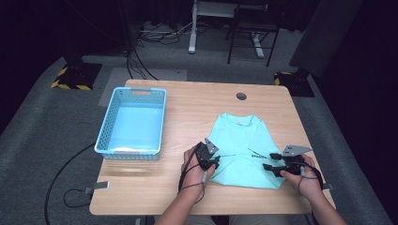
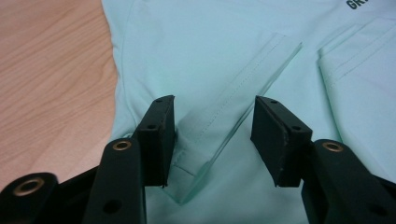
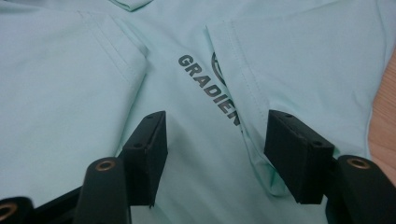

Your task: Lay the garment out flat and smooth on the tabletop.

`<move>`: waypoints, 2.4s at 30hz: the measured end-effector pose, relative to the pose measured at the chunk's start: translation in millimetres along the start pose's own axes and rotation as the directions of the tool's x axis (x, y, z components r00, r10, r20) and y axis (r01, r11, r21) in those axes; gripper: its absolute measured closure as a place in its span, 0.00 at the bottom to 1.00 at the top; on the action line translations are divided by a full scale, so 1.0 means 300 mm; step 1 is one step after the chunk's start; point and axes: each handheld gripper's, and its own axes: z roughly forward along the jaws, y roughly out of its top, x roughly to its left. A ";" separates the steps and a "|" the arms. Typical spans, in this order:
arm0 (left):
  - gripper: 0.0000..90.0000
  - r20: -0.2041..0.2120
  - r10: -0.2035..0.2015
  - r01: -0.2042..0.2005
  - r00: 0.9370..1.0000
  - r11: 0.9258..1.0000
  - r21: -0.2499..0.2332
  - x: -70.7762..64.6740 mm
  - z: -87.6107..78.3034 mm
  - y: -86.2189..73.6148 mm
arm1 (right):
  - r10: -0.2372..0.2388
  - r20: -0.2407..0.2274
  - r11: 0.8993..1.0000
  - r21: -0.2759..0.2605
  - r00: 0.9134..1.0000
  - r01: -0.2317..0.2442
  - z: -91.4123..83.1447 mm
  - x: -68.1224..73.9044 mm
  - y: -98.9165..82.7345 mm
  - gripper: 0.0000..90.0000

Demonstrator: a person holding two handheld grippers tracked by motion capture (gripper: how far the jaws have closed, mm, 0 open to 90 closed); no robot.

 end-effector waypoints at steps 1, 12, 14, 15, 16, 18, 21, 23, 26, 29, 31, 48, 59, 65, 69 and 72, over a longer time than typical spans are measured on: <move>0.57 0.011 -0.002 0.002 1.000 1.000 0.000 -0.006 -0.003 -0.001 | -0.006 -0.002 1.000 0.003 1.000 0.006 -0.006 -0.004 -0.005 0.44; 0.51 0.020 0.052 -0.052 0.998 0.998 -0.032 -0.072 -0.014 0.019 | 0.005 0.007 1.000 -0.025 1.000 -0.004 -0.047 -0.037 -0.061 0.44; 0.51 0.022 0.068 -0.067 0.997 0.997 -0.035 -0.079 -0.015 0.032 | 0.010 0.007 0.999 -0.043 1.000 -0.010 -0.046 -0.038 -0.067 0.44; 0.50 0.020 0.072 -0.071 0.997 0.997 -0.036 -0.083 -0.015 0.038 | 0.011 0.008 0.998 -0.055 1.000 -0.011 -0.044 -0.038 -0.071 0.44; 0.50 0.019 0.081 -0.080 0.997 0.996 -0.036 -0.086 -0.014 0.045 | 0.015 0.009 0.998 -0.067 1.000 -0.014 -0.043 -0.040 -0.075 0.44; 0.50 0.023 0.089 -0.088 0.996 0.995 -0.043 -0.091 -0.009 0.057 | 0.014 0.009 0.998 -0.067 1.000 -0.013 -0.043 -0.040 -0.076 0.44; 0.50 0.030 0.102 -0.101 0.994 0.994 -0.040 -0.097 0.001 0.072 | 0.015 0.009 0.998 -0.068 1.000 -0.014 -0.043 -0.040 -0.076 0.44; 0.50 0.033 0.114 -0.113 0.993 0.993 -0.038 -0.102 0.009 0.080 | 0.014 0.009 0.998 -0.068 1.000 -0.013 -0.043 -0.040 -0.076 0.44; 0.50 0.033 0.131 -0.129 0.991 0.991 -0.036 -0.109 0.024 0.089 | 0.015 0.010 0.998 -0.068 1.000 -0.014 -0.043 -0.039 -0.076 0.44; 0.52 0.037 0.156 -0.155 0.987 0.987 -0.032 -0.115 0.041 0.100 | 0.015 0.010 0.998 -0.069 1.000 -0.014 -0.043 -0.039 -0.076 0.44; 0.52 0.038 0.174 -0.173 0.984 0.985 -0.024 -0.118 0.054 0.107 | 0.015 0.010 0.998 -0.069 1.000 -0.014 -0.043 -0.039 -0.076 0.44; 0.98 0.122 0.105 -0.110 0.987 0.993 0.036 -0.115 0.102 0.139 | 0.015 0.013 0.997 -0.070 1.000 -0.014 -0.043 -0.038 -0.077 0.44; 0.98 0.115 0.120 -0.121 0.986 0.993 -0.005 -0.113 0.078 0.161 | 0.062 0.035 0.996 -0.066 0.997 -0.060 -0.058 -0.006 -0.042 0.38; 0.98 0.122 0.105 -0.104 0.987 0.994 -0.014 -0.101 0.074 0.172 | 0.093 0.030 0.993 -0.072 0.995 -0.090 -0.079 -0.006 -0.047 0.39; 0.98 0.119 0.106 -0.103 0.987 0.994 -0.028 -0.097 0.073 0.178 | 0.097 0.025 0.993 -0.068 0.995 -0.095 -0.070 -0.005 -0.047 0.40; 0.98 0.075 0.071 -0.067 0.995 0.996 -0.054 -0.045 0.038 0.179 | 0.090 0.014 0.994 -0.067 0.996 -0.089 -0.064 0.002 -0.033 0.41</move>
